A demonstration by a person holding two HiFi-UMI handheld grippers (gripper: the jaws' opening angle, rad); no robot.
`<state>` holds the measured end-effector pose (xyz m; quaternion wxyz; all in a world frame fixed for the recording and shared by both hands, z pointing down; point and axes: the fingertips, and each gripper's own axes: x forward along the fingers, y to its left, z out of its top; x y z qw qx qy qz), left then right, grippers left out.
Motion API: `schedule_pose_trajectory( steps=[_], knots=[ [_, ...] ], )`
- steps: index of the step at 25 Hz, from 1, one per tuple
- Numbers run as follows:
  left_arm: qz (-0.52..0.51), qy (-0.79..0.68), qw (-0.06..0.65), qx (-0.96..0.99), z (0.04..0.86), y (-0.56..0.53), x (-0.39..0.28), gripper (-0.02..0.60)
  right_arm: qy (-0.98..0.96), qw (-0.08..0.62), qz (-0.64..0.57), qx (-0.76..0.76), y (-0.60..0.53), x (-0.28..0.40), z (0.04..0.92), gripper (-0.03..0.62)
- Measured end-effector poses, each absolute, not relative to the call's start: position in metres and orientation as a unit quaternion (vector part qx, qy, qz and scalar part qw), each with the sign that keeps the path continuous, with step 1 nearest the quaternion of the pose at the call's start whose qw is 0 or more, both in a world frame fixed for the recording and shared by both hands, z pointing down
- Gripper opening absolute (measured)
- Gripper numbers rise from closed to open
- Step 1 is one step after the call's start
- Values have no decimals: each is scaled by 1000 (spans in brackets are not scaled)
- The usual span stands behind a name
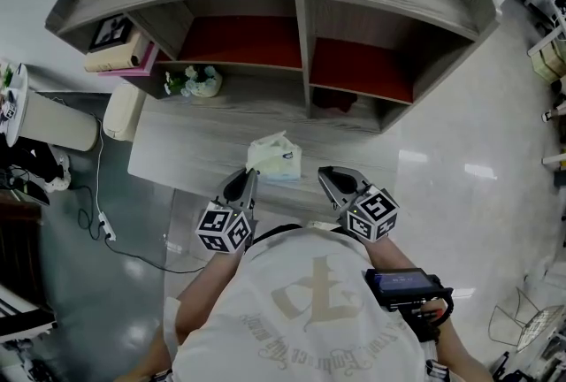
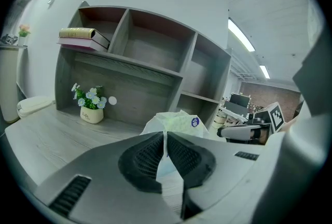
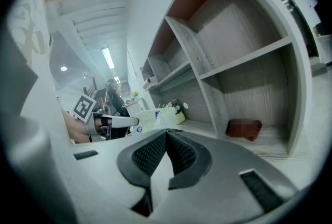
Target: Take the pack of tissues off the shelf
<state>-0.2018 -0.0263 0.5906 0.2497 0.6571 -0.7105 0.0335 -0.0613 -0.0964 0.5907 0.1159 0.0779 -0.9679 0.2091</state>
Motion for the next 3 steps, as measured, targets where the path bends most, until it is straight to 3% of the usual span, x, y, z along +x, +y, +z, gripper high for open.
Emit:
schedule_pose_trajectory(
  steps=[3],
  knots=[
    [37, -707, 252, 659, 592, -28, -197, 35, -967, 116, 211, 80, -98, -59, 591, 3]
  ],
)
